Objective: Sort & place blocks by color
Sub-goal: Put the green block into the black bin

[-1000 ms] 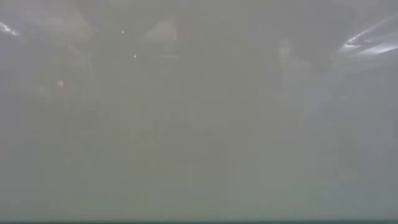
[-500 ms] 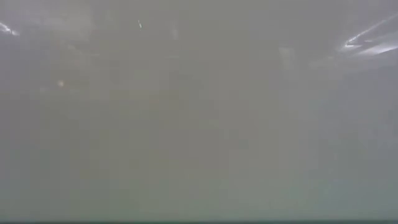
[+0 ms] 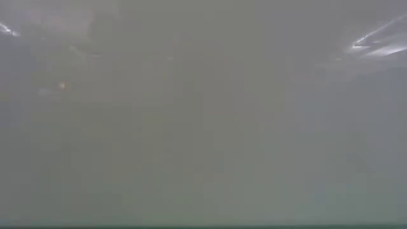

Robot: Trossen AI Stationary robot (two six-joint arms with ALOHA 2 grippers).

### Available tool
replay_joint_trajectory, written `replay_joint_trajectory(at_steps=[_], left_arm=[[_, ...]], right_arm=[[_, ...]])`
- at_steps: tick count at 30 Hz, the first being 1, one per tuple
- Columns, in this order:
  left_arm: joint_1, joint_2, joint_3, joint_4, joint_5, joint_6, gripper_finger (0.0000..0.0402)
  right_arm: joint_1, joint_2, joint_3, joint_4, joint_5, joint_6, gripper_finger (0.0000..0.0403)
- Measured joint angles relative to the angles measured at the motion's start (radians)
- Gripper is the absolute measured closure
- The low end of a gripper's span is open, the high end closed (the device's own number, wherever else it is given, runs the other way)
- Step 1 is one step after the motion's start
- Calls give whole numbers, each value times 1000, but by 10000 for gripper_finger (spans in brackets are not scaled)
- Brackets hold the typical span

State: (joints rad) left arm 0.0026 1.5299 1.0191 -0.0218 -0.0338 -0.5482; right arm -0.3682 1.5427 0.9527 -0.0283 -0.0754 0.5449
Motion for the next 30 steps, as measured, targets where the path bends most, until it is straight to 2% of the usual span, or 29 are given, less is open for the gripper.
replay_joint_trajectory(at_steps=[5, 10, 14, 23, 30], left_arm=[[33, 0, 0, -6, 36, -7, 227], [52, 0, 0, -10, 166, -7, 227], [71, -30, 0, -73, 266, 1, 227], [162, -186, -1, -369, 260, 110, 227], [228, -283, 2, -396, 259, 151, 227]], right_arm=[[-5, 95, 28, 49, 55, 59, 167], [-4, 196, 124, 26, 130, -30, 167], [-6, 277, 190, -22, 135, -83, 167], [-12, 384, 239, -23, 211, -86, 167], [-12, 452, 262, -12, 240, -67, 167]])
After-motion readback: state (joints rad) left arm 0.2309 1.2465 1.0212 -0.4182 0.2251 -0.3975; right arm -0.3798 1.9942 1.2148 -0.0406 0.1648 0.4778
